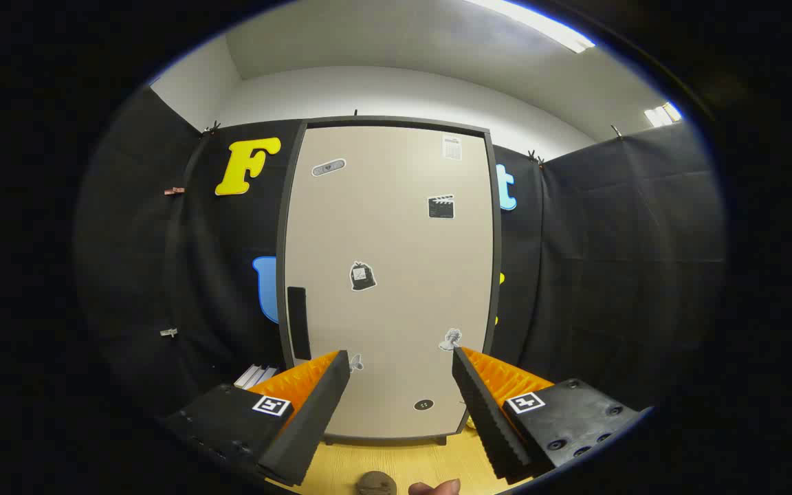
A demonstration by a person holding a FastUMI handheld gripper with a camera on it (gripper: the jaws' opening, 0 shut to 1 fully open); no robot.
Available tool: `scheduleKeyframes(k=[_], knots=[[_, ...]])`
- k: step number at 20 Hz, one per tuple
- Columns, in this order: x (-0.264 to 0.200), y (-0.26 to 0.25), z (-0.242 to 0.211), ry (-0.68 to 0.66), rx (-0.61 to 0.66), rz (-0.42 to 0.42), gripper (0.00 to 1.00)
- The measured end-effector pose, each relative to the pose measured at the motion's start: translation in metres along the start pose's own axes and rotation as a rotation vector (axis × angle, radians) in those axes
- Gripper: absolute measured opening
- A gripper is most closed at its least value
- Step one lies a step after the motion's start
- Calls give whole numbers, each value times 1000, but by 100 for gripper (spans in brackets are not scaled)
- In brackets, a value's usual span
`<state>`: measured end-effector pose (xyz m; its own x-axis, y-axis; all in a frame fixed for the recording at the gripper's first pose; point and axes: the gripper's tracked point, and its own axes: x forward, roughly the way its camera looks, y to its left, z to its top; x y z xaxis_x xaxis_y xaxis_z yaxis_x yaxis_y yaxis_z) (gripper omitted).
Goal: Open the shoe cabinet door, grab the shoes and put them into the shoe cabinet, then close the shoe cabinet door.
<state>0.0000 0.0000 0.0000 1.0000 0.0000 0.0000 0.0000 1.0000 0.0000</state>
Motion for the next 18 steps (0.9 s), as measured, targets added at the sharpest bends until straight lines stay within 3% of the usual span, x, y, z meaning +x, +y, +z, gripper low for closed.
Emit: scheduleKeyframes(k=[18], knots=[[-1, 13, 1, -4, 4, 11, 97]])
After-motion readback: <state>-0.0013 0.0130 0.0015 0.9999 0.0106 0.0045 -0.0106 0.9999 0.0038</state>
